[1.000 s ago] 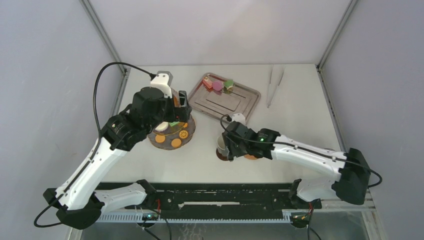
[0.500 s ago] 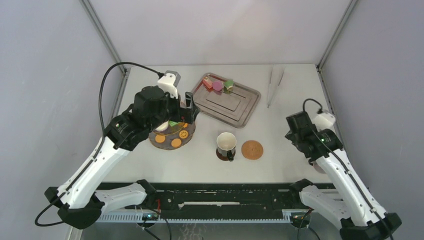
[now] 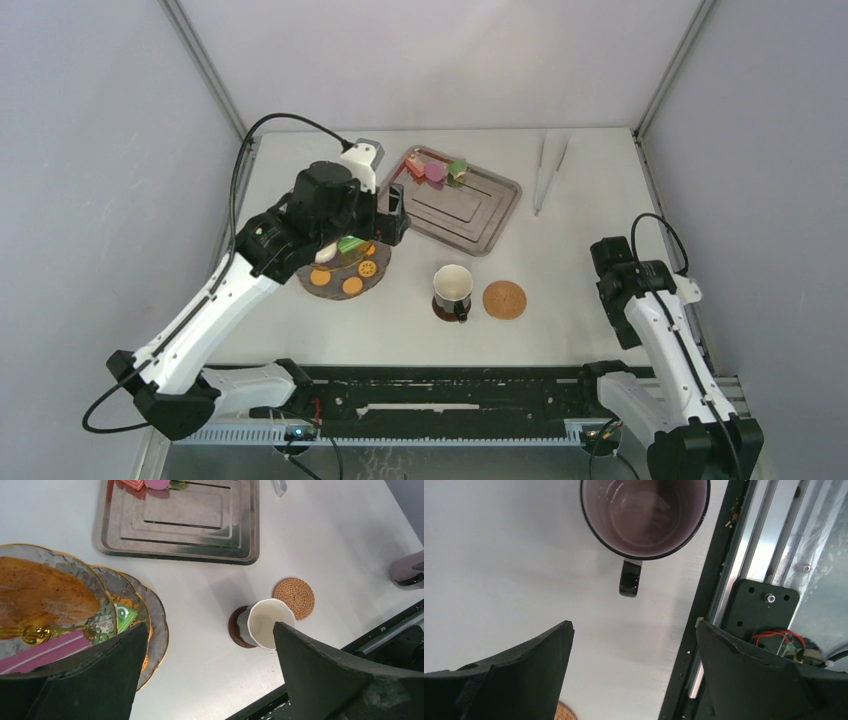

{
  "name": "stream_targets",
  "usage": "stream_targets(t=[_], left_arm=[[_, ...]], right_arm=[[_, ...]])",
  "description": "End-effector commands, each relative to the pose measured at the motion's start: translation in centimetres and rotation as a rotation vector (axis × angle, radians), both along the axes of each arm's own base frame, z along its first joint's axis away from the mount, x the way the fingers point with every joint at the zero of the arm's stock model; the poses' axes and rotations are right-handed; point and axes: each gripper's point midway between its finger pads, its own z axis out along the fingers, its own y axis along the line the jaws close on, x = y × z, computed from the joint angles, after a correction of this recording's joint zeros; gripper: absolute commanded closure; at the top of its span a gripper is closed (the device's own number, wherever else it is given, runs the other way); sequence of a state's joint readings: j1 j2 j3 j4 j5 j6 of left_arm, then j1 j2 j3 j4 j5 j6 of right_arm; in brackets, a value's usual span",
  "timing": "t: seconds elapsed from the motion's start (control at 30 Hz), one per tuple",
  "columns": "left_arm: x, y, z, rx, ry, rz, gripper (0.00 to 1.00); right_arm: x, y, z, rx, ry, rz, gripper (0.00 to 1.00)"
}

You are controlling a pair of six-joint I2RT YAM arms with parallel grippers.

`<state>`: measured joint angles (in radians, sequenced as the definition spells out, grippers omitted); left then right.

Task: Serve the afternoon tea

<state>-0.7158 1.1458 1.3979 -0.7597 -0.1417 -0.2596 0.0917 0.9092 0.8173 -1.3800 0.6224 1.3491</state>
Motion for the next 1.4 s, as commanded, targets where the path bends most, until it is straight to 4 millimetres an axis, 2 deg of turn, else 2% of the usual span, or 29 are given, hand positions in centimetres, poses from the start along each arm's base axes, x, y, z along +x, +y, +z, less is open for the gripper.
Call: stream_targets(t=[0.0,0.3,0.47,0.57,0.63,0.9,0.97,1.0,1.1,1.2,1.3,1.37], left_arm=[[0.2,-1.0,2.7,-0.025,-0.032,-0.052,0.00],[1.5,-1.8,2.3,-0.029,0.022,0.000,0.00],[1.8,-2.2,2.9,-0.056,0.022,0.009,0.00],[1.9,-2.4,3.2,-0.060,0.019,0.007,0.00],[2.0,-2.3,3.3,-0.055,0.017,0.016,0.00],[2.2,-1.8,2.9,-0.031,0.020,0.032,0.00],[2.1,-1.6,2.8,-0.028,0.018,0.035,0.00],[2.0,-1.5,2.7,-0.025,0.017,0.039,0.00],[1.9,-1.0,2.5,-0.020,0.012,0.053,0.00],[1.7,-0.4,2.4,-0.018,0.003,0.069,0.00],[1.6,0.1,1.9,-0.012,0.000,0.088,0.00],[1.4,0.7,1.7,-0.010,-0.003,0.110,0.00]], right_arm=[[0.8,-0.7,-0.9,0.000,-0.095,-0.142,0.00],[1.0,-2.0,-3.8,-0.017,-0.042,-0.229,0.00],[2.4,-2.9,-5.2,-0.033,-0.063,-0.227,0.01],[2.5,-3.4,-5.7,-0.034,-0.057,-0.267,0.04],[2.5,-3.6,-6.2,-0.027,-0.048,-0.284,0.10],[1.3,-3.8,-7.5,-0.015,-0.050,-0.339,0.59],[1.4,-4.0,-7.2,-0.026,-0.075,-0.330,0.93],[1.4,-4.1,-7.0,-0.033,-0.086,-0.320,1.00],[2.9,-4.0,-5.9,-0.029,-0.140,-0.217,1.00],[6.1,-2.6,-4.0,-0.001,-0.201,0.086,1.00],[8.8,0.4,-1.5,0.021,-0.283,0.363,1.00],[10.3,3.3,0.2,0.027,-0.339,0.573,1.00]])
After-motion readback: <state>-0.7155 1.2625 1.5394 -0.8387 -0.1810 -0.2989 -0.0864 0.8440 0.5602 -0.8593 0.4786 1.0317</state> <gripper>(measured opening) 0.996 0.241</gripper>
